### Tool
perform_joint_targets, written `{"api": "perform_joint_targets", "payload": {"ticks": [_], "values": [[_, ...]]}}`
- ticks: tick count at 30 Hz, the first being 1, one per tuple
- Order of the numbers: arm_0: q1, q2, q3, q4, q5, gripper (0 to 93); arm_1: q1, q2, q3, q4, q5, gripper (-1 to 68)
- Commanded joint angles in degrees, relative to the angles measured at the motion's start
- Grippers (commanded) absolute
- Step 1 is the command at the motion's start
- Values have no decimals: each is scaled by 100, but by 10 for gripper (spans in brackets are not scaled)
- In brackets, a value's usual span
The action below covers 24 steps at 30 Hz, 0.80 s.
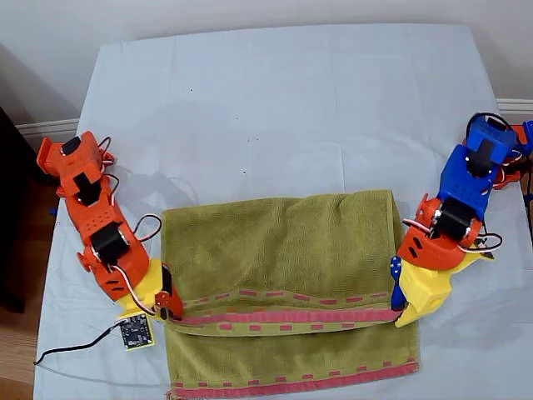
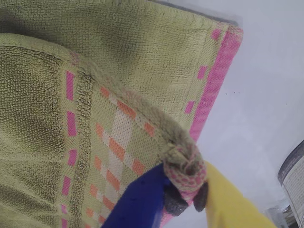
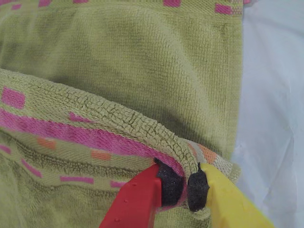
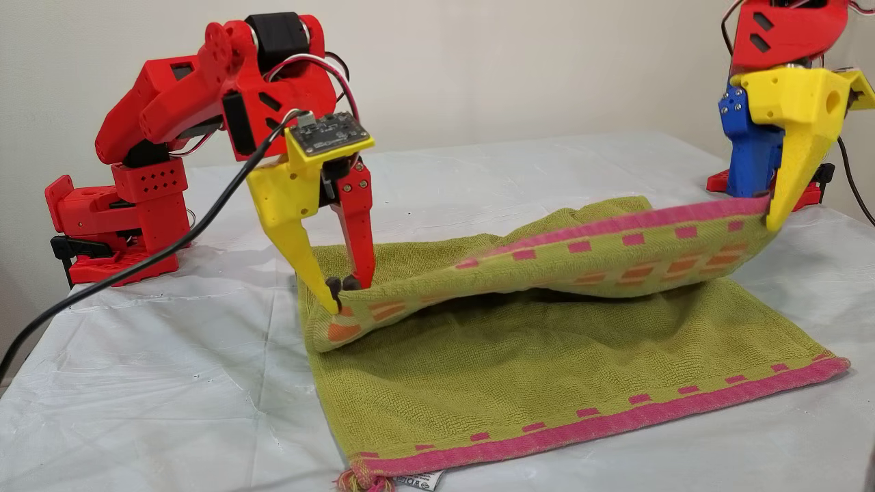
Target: Fold the towel.
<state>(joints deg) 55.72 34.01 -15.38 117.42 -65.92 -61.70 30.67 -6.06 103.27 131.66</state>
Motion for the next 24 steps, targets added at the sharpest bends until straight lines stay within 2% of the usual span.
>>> {"api": "perform_joint_targets", "payload": {"ticks": [1, 12, 18, 24], "values": [[149, -70, -1143, 114, 18, 1, -396, 325, -554, -193, 264, 1], [264, -413, -1248, -202, -220, 3, -571, 9, -554, -686, 519, 1], [387, -527, -1248, -519, -176, 80, -659, -167, -554, -1020, 598, 1], [422, -738, -1248, -835, -167, 87, -835, -431, -554, -1397, 888, 1]]}}
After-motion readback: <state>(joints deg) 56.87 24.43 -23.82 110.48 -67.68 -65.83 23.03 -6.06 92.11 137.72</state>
